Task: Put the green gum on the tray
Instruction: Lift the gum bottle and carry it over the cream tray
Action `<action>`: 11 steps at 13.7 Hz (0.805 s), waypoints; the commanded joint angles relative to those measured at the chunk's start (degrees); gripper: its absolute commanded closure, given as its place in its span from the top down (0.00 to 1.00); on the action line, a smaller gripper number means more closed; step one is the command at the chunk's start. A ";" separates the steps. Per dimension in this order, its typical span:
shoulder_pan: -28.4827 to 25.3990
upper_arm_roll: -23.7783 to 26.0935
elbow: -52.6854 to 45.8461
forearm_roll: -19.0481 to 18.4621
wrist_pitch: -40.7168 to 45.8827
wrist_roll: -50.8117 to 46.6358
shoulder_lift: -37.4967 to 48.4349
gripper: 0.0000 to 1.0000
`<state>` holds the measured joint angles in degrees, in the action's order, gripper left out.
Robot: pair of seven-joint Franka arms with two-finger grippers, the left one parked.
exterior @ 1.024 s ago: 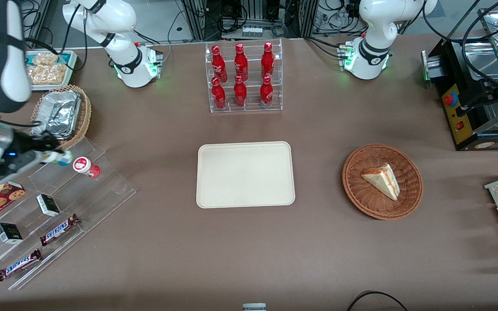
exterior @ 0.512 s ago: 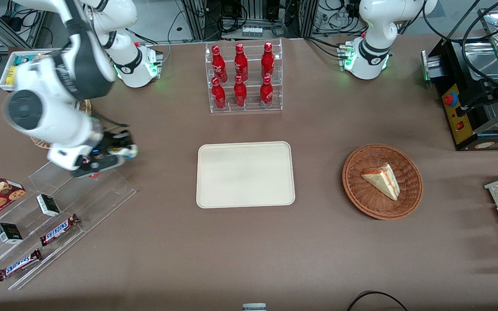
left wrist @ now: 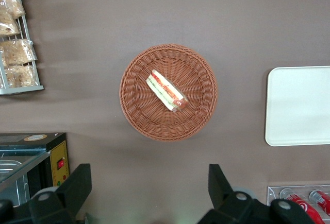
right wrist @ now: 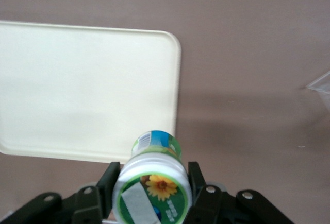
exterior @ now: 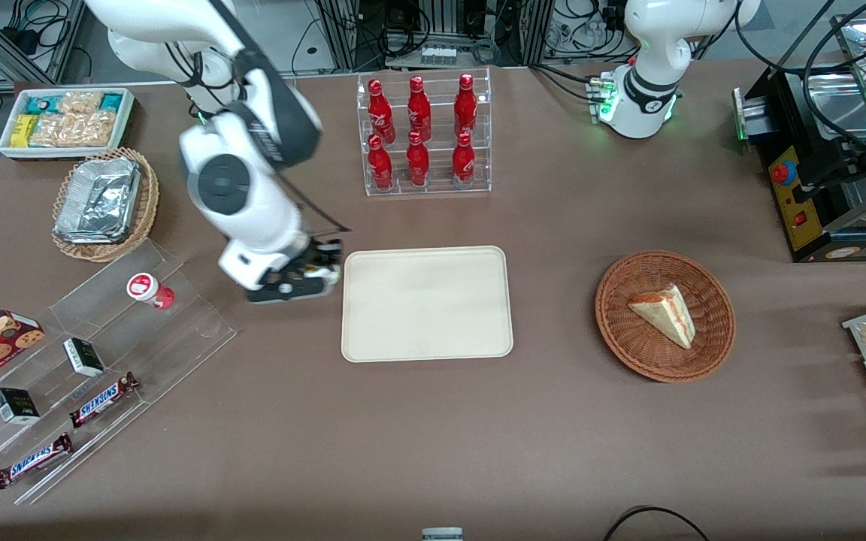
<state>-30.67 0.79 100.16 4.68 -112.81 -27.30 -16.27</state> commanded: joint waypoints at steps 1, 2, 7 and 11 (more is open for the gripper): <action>-3.86 -0.79 -9.53 0.24 0.57 -8.26 -8.67 0.00; -5.17 -0.88 -11.46 0.15 -0.56 -10.20 -10.69 0.00; -8.17 -0.97 -14.21 -3.44 -8.11 -16.54 -17.64 0.00; -9.41 -0.97 -15.26 -4.59 -11.91 -18.66 -21.69 0.00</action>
<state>-39.38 0.41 88.14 0.97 -124.21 -44.29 -35.30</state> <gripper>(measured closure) 0.414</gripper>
